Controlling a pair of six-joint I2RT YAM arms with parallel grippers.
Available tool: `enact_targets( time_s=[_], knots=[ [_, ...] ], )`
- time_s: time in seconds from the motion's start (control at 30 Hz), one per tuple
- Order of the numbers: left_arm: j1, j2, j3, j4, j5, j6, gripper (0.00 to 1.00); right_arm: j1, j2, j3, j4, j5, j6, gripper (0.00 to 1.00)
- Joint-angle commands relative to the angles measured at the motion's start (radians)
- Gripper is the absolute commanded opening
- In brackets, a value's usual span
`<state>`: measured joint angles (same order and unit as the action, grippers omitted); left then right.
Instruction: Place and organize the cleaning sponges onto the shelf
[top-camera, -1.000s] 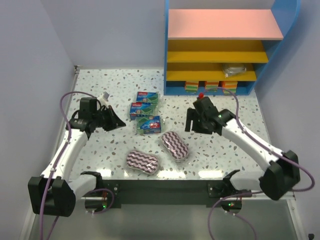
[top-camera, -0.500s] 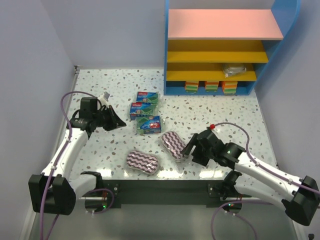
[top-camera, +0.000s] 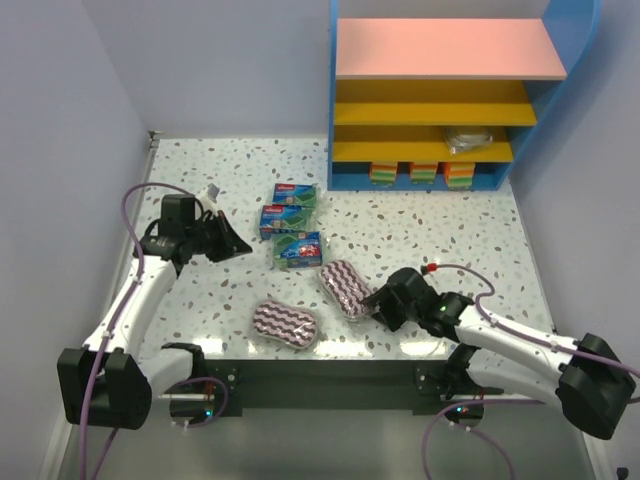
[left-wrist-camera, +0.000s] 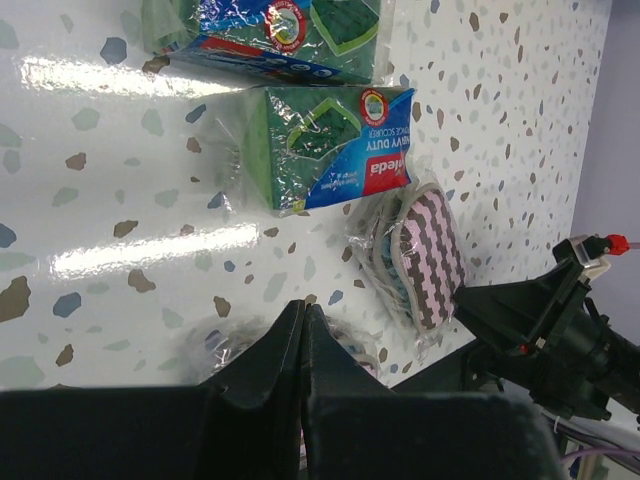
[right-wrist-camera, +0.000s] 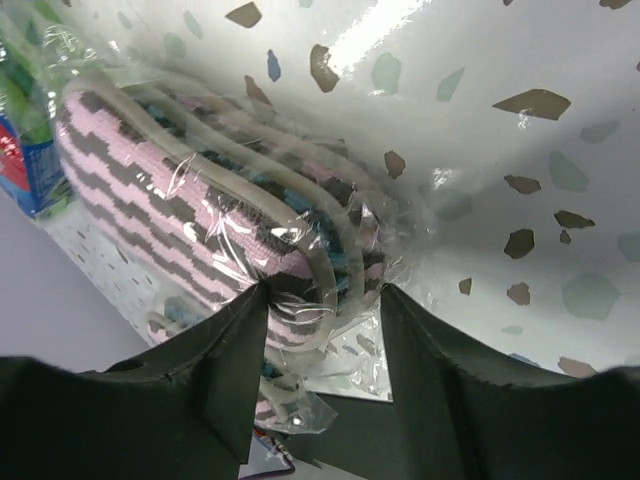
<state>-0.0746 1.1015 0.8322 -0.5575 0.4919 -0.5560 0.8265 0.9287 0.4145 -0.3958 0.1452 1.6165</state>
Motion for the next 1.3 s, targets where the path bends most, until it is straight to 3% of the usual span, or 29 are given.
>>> enact_targets(
  time_s=[0.0, 0.2, 0.27, 0.33, 0.6, 0.83, 0.97, 1.13, 1.27],
  knots=[
    [-0.002, 0.011, 0.018, 0.008, -0.003, 0.021, 0.02, 0.005, 0.062, -0.034, 0.120, 0.004, 0.074, 0.50],
    [-0.002, 0.029, 0.018, 0.014, -0.004, 0.019, 0.02, 0.008, 0.113, -0.043, 0.137, -0.009, 0.066, 0.43],
    [-0.002, 0.035, 0.015, 0.022, -0.004, 0.016, 0.01, 0.007, 0.107, -0.063, 0.137, -0.003, 0.077, 0.25],
    [-0.002, 0.037, 0.013, 0.028, -0.003, 0.011, 0.01, 0.005, 0.081, -0.065, 0.102, 0.010, 0.085, 0.01],
    [-0.002, 0.052, 0.025, 0.031, -0.001, 0.013, 0.01, 0.003, -0.144, 0.018, -0.100, 0.114, 0.059, 0.00],
    [-0.002, 0.078, 0.056, 0.033, 0.004, 0.021, 0.01, -0.042, -0.228, 0.179, -0.091, 0.206, -0.023, 0.00],
    [-0.002, 0.086, 0.070, 0.025, 0.005, 0.028, 0.01, -0.131, -0.193, 0.231, 0.037, 0.171, -0.102, 0.00],
    [-0.002, 0.086, 0.079, 0.018, -0.001, 0.041, 0.00, -0.334, -0.102, 0.240, 0.250, 0.071, -0.148, 0.00],
    [-0.002, 0.084, 0.077, 0.021, -0.012, 0.042, 0.00, -0.461, 0.056, 0.259, 0.500, -0.053, -0.187, 0.00]
  ],
)
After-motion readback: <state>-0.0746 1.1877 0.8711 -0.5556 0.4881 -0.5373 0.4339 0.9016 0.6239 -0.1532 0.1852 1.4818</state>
